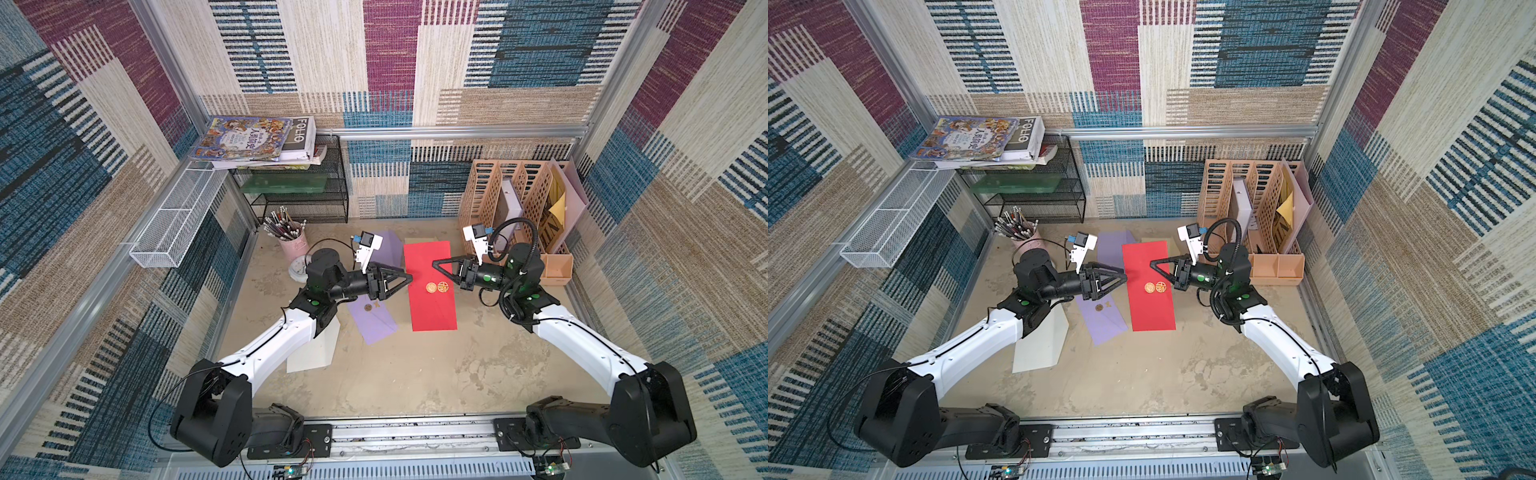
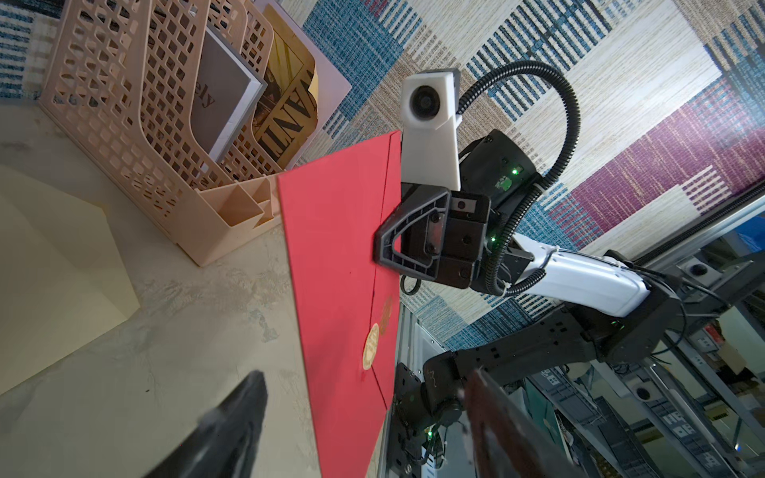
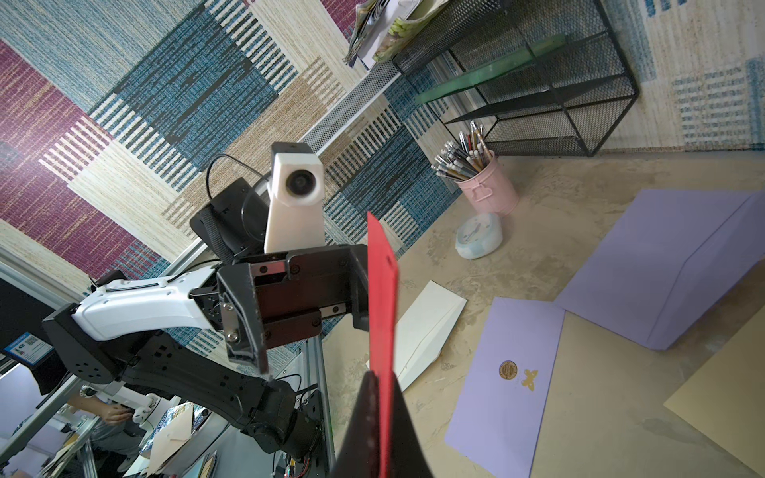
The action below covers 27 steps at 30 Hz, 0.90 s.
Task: Open the envelope
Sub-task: Pick up the envelope from the center of the board.
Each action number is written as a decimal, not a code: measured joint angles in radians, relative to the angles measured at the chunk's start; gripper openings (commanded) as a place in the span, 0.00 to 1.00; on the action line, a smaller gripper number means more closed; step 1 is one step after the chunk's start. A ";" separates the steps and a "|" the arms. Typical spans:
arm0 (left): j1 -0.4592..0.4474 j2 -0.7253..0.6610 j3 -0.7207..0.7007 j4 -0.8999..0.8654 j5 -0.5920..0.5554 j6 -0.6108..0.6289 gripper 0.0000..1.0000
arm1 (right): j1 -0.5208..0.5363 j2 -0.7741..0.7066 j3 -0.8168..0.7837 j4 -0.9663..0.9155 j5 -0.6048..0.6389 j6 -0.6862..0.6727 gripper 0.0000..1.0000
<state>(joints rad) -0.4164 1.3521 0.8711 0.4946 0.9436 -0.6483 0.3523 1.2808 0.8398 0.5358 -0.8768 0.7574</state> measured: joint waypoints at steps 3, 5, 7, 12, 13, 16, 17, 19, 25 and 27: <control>0.001 0.012 0.000 0.005 0.002 -0.004 0.77 | 0.000 0.010 0.011 0.009 -0.009 0.001 0.00; 0.002 0.022 -0.001 0.016 0.010 -0.008 0.76 | 0.000 0.013 0.016 0.013 -0.015 0.001 0.00; 0.002 0.031 -0.003 0.031 0.019 -0.021 0.73 | 0.000 0.015 0.017 0.016 -0.017 0.003 0.00; 0.002 0.034 -0.008 0.056 0.026 -0.030 0.56 | 0.000 0.021 0.016 0.025 -0.018 0.012 0.00; 0.002 0.035 -0.010 0.066 0.029 -0.034 0.50 | 0.000 0.023 0.014 0.034 -0.018 0.019 0.00; 0.002 0.038 -0.015 0.097 0.033 -0.045 0.48 | 0.001 0.038 0.009 0.070 -0.018 0.042 0.00; 0.002 0.039 -0.017 0.103 0.036 -0.051 0.49 | 0.002 0.043 0.009 0.080 -0.018 0.049 0.00; 0.002 0.040 -0.022 0.112 0.045 -0.055 0.49 | 0.005 0.055 0.009 0.105 -0.018 0.068 0.00; 0.002 0.045 -0.032 0.136 0.047 -0.068 0.41 | 0.018 0.074 0.024 0.149 -0.017 0.097 0.00; 0.002 0.045 -0.034 0.140 0.047 -0.074 0.34 | 0.018 0.080 0.026 0.158 -0.017 0.106 0.00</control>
<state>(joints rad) -0.4145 1.3975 0.8375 0.6346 0.9909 -0.7219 0.3706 1.3605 0.8654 0.6937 -0.8940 0.8631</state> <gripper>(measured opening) 0.403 0.055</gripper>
